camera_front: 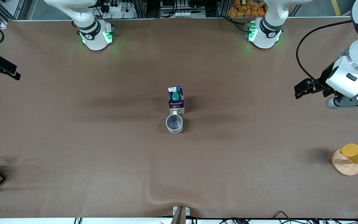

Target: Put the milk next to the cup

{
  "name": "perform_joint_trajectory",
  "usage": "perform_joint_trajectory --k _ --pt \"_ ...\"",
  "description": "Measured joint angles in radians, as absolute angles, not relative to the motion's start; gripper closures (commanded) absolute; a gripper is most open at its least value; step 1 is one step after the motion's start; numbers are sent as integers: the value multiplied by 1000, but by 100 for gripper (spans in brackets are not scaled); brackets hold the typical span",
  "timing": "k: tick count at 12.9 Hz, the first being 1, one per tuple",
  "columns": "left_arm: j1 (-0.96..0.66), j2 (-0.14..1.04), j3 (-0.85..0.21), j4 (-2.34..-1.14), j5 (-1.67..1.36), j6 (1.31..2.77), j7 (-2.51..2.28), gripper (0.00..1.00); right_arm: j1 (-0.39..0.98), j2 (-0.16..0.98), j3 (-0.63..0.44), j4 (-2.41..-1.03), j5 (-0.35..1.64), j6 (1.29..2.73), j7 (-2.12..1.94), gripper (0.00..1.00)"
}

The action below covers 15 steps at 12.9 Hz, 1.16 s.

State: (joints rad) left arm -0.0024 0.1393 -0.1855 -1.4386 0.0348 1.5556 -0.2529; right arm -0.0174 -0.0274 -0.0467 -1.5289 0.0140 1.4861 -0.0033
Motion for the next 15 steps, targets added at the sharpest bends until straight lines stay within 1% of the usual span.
perform_joint_trajectory --k 3,6,8,11,15 --pt "0 125 -186 -1465 35 1577 -231 0 -17 -27 -47 -1529 14 1487 -3 0" --pt "1 76 -186 -1551 35 1642 -222 0 -17 -27 -47 -1529 14 1487 -3 0" --pt "-4 38 -176 -1588 35 1657 -200 0 -17 -27 -47 -1529 14 1487 -3 0" --pt "-46 -6 -112 -1604 35 1658 -139 0 -17 -27 -47 -1529 14 1487 -3 0" --pt "-48 -8 -96 -1596 35 1639 -81 0 -17 -27 -47 -1529 14 1487 -3 0"
